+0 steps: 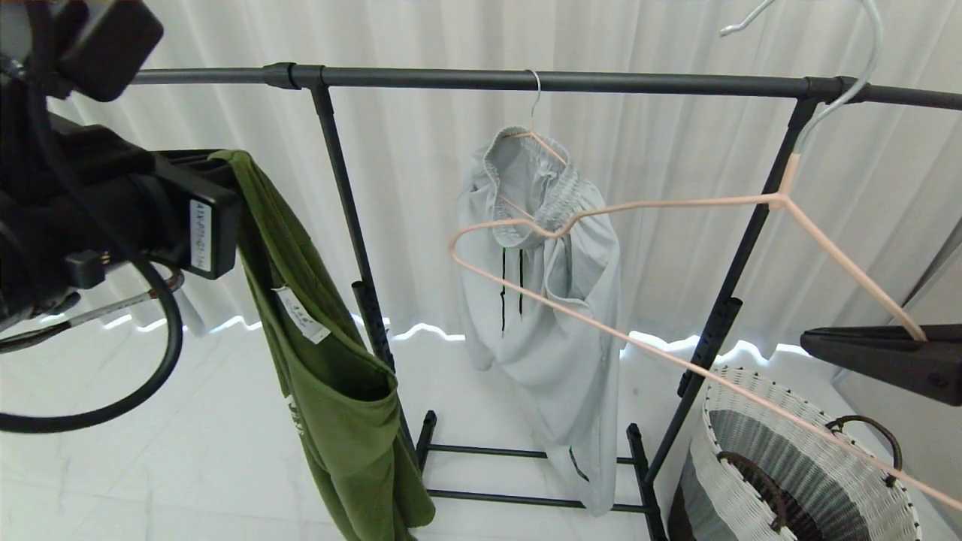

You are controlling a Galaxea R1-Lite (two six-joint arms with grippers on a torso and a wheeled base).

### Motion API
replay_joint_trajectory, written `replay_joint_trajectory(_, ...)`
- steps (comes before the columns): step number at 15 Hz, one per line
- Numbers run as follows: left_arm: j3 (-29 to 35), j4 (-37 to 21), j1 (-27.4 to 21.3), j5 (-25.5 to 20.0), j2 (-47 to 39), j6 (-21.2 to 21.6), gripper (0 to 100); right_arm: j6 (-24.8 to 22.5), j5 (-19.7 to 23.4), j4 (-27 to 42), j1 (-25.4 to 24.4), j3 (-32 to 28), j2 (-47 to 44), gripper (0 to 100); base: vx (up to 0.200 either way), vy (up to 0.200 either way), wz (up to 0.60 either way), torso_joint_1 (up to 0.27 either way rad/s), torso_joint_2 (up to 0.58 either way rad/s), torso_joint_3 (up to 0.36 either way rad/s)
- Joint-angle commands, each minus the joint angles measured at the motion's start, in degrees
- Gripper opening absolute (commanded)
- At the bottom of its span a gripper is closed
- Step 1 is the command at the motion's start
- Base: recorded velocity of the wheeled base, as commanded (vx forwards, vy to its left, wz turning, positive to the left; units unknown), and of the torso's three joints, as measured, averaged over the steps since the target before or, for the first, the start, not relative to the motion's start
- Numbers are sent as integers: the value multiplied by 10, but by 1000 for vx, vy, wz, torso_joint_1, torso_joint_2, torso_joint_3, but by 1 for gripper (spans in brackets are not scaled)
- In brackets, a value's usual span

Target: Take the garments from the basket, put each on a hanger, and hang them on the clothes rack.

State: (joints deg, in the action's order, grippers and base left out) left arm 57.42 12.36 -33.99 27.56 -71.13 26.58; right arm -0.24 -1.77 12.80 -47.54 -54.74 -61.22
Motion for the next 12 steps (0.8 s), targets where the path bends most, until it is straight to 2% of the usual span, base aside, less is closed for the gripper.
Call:
replay_joint_trajectory(1, 23, 0, 3, 2, -51, -30, 0, 12, 1, -3, -41, 7, -12, 0, 0, 0, 0, 0, 0, 0)
replay_joint_trajectory(5, 48, 0, 2, 1, -90, -96, 0, 44, 0, -31, -86, 4, -50, 0, 0, 0, 0, 0, 0, 0)
replay_joint_trajectory(9, 77, -1, 1, 1, -113, -152, 0, 60, -1, -81, -91, 3, -95, 0, 0, 0, 0, 0, 0, 0)
replay_joint_trajectory(10, 89, -1, 0, 1, -122, -178, 0, 64, -2, -91, -91, 2, -107, 0, 0, 0, 0, 0, 0, 0)
replay_joint_trajectory(12, 96, -1, 0, 1, -127, -194, 0, 66, -12, -103, -91, 2, -122, 0, 0, 0, 0, 0, 0, 0)
